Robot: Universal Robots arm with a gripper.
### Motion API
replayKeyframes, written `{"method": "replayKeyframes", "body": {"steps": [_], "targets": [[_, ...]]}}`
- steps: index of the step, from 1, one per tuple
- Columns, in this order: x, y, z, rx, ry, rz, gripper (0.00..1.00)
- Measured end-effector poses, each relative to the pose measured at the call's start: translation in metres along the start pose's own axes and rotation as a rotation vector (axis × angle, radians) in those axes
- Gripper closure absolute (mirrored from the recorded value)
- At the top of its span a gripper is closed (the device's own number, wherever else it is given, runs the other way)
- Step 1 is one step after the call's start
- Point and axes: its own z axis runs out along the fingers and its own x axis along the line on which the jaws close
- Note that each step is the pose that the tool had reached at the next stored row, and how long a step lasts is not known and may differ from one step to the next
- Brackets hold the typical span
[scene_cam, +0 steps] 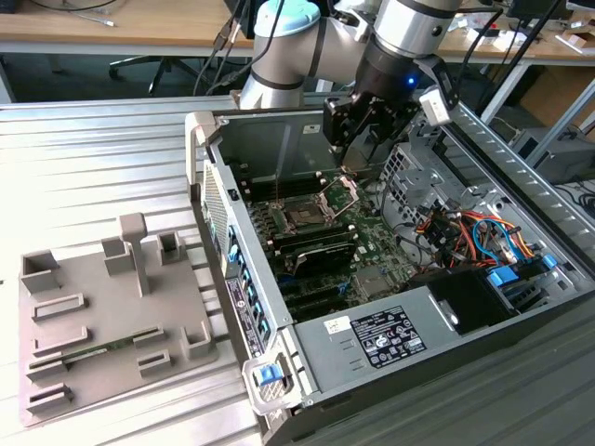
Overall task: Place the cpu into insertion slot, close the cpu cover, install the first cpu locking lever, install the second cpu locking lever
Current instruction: 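Place the cpu into insertion slot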
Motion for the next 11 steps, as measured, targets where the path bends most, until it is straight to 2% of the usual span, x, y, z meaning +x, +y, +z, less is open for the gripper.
{"method": "replayKeyframes", "body": {"steps": [11], "targets": [[-0.0001,-0.0001,0.0038,-0.0001,0.0000,0.000,0.45]]}}
